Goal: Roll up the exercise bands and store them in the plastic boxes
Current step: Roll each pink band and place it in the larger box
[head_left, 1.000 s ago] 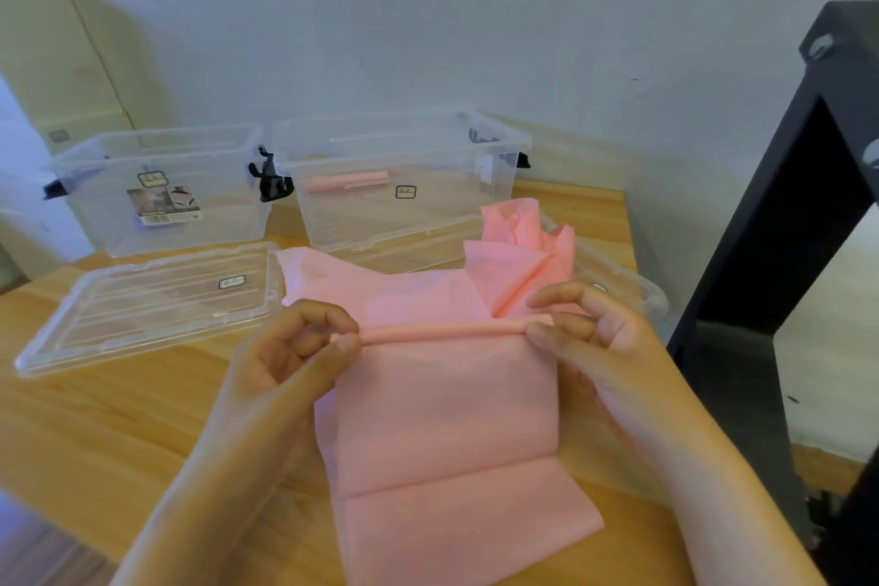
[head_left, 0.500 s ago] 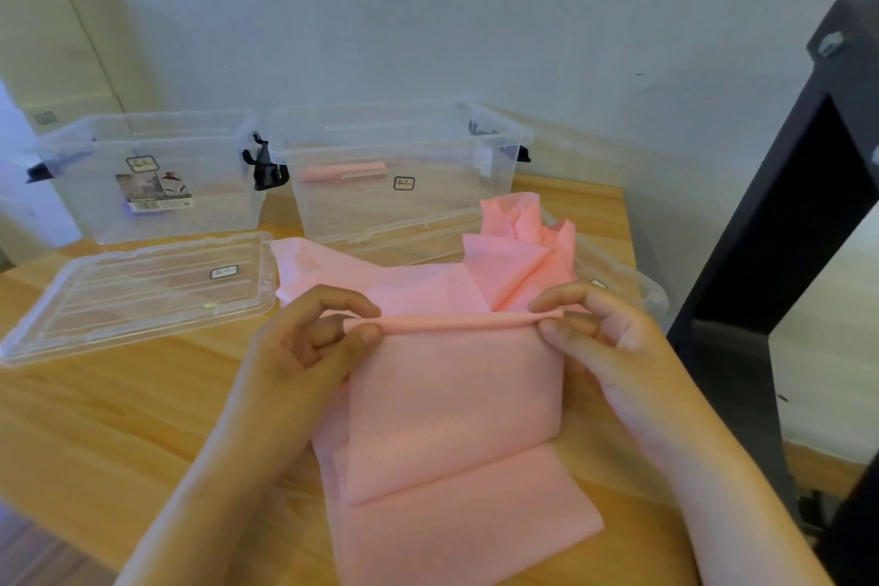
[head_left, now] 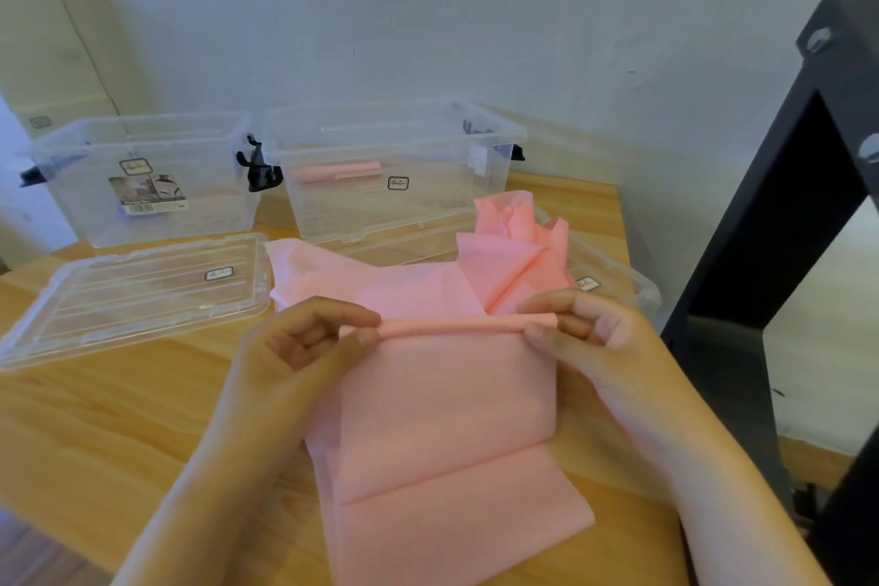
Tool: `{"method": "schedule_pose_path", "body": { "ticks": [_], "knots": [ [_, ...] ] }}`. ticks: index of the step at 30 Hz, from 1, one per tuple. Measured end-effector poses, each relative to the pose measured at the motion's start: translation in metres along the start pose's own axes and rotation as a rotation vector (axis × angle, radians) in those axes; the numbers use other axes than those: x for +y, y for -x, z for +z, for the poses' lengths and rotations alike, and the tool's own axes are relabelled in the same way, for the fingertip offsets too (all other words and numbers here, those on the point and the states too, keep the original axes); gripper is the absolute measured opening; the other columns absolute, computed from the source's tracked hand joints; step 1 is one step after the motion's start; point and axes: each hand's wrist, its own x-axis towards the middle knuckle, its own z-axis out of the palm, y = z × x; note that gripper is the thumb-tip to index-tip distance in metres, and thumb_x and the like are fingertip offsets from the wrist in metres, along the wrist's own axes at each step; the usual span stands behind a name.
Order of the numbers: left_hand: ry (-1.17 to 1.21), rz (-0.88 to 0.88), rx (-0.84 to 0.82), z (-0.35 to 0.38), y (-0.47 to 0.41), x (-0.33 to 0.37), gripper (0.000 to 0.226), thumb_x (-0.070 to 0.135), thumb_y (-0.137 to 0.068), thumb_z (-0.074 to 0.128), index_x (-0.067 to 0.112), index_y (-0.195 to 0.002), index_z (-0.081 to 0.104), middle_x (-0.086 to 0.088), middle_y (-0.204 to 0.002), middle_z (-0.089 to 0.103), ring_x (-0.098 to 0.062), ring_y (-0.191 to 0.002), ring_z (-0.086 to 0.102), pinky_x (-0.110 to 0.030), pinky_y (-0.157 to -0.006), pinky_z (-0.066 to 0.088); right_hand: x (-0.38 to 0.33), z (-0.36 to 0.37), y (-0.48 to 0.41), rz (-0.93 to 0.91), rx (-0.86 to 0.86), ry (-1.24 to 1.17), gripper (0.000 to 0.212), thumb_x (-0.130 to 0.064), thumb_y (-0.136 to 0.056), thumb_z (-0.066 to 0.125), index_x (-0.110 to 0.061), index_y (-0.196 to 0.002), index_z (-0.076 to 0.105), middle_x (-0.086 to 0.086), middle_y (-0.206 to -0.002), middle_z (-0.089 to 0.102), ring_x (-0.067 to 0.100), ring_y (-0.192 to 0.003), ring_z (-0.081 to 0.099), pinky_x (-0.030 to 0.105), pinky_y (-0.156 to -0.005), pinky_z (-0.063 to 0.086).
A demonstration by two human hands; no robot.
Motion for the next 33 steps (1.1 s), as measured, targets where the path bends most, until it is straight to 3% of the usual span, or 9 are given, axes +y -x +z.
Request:
{"method": "schedule_pose_path", "body": {
  "ticks": [3, 6, 13, 19, 21, 23, 27, 30, 33],
  "knots": [
    [-0.053, 0.004, -0.005, 0.0003, -0.0015, -0.0023, 0.024, 0.006, -0.069, 0.074, 0.019, -0.089, 0.075, 0.0, -0.082, 0.074, -0.006, -0.075, 0.066, -0.01, -0.07, 0.05, 0.0009, -0.0001, -0.0001, -0.01, -0.003, -0.003, 0.013, 0.0, -0.083, 0.064, -0.006, -0.094, 0.068, -0.001, -0.078, 0.07, 0.004, -0.075, 0.062, 0.009, -0.066, 0.046],
    [-0.092, -0.01, 0.006, 0.0014, -0.0025, -0.0038, 0.023, -0.006, -0.076, 0.072, 0.015, -0.084, 0.073, 0.002, -0.079, 0.074, -0.004, -0.073, 0.066, -0.009, -0.069, 0.05, 0.0009, -0.0007, -0.0001, -0.016, -0.005, -0.016, 0.011, -0.001, -0.083, 0.063, -0.007, -0.092, 0.066, -0.001, -0.075, 0.068, 0.004, -0.073, 0.059, 0.009, -0.064, 0.045],
    [-0.008, -0.058, -0.053, 0.0024, -0.0005, -0.0019, 0.007, 0.018, -0.075, 0.067, 0.024, -0.079, 0.067, -0.011, -0.069, 0.062, -0.014, -0.062, 0.052, -0.019, -0.053, 0.041, -0.0022, 0.0012, 0.0017, 0.003, -0.048, -0.058, 0.01, 0.001, -0.085, 0.06, -0.007, -0.09, 0.063, -0.004, -0.069, 0.065, 0.0, -0.065, 0.06, 0.008, -0.056, 0.044],
    [0.016, -0.031, -0.077, -0.0024, 0.0007, 0.0, 0.019, 0.015, -0.067, 0.085, 0.019, -0.077, 0.07, -0.002, -0.065, 0.059, -0.008, -0.06, 0.053, -0.012, -0.056, 0.041, -0.0032, 0.0029, 0.0017, 0.001, 0.01, -0.039, 0.013, -0.012, -0.076, 0.069, -0.006, -0.084, 0.062, 0.005, -0.068, 0.061, 0.003, -0.064, 0.058, 0.006, -0.059, 0.043],
    [0.012, -0.015, -0.061, -0.0013, 0.0009, -0.0006, 0.012, 0.021, -0.067, 0.078, 0.016, -0.074, 0.07, 0.002, -0.06, 0.056, -0.008, -0.058, 0.051, -0.012, -0.054, 0.04, -0.0024, 0.0035, 0.0013, -0.002, 0.035, -0.047, 0.016, -0.014, -0.074, 0.07, -0.007, -0.085, 0.061, 0.009, -0.07, 0.064, 0.004, -0.066, 0.059, 0.006, -0.06, 0.044],
    [0.014, -0.015, -0.042, -0.0001, -0.0005, -0.0011, 0.01, 0.017, -0.065, 0.075, 0.014, -0.074, 0.069, 0.002, -0.066, 0.062, -0.008, -0.064, 0.057, -0.012, -0.059, 0.045, -0.0014, 0.0032, 0.0006, 0.011, 0.037, -0.055, 0.019, -0.011, -0.076, 0.07, -0.007, -0.093, 0.064, 0.009, -0.076, 0.07, 0.004, -0.069, 0.062, 0.006, -0.063, 0.046],
    [-0.034, 0.007, -0.015, -0.0024, -0.0026, -0.0031, 0.028, 0.001, -0.061, 0.086, 0.019, -0.078, 0.074, 0.002, -0.083, 0.073, -0.007, -0.079, 0.067, -0.013, -0.073, 0.051, 0.001, 0.0024, -0.0008, 0.015, 0.005, -0.023, 0.018, 0.0, -0.079, 0.068, -0.004, -0.096, 0.07, 0.006, -0.086, 0.073, 0.005, -0.077, 0.065, 0.009, -0.067, 0.048],
    [-0.04, 0.015, -0.002, -0.0003, -0.0024, -0.0029, 0.028, -0.011, -0.07, 0.074, 0.017, -0.074, 0.074, 0.002, -0.08, 0.073, -0.006, -0.078, 0.067, -0.011, -0.072, 0.051, 0.0013, 0.0022, -0.0009, 0.01, 0.008, -0.02, 0.015, -0.002, -0.082, 0.066, -0.004, -0.096, 0.068, 0.005, -0.083, 0.071, 0.006, -0.077, 0.063, 0.009, -0.068, 0.047],
    [-0.015, -0.019, -0.043, 0.0024, 0.0002, -0.0006, 0.022, 0.0, -0.075, 0.07, 0.021, -0.077, 0.072, -0.002, -0.074, 0.069, -0.007, -0.068, 0.062, -0.012, -0.064, 0.049, 0.0006, 0.0026, -0.0008, 0.006, 0.008, -0.016, 0.01, -0.006, -0.085, 0.064, -0.009, -0.094, 0.068, 0.0, -0.081, 0.071, 0.004, -0.077, 0.062, 0.008, -0.065, 0.046]
  ]
}}
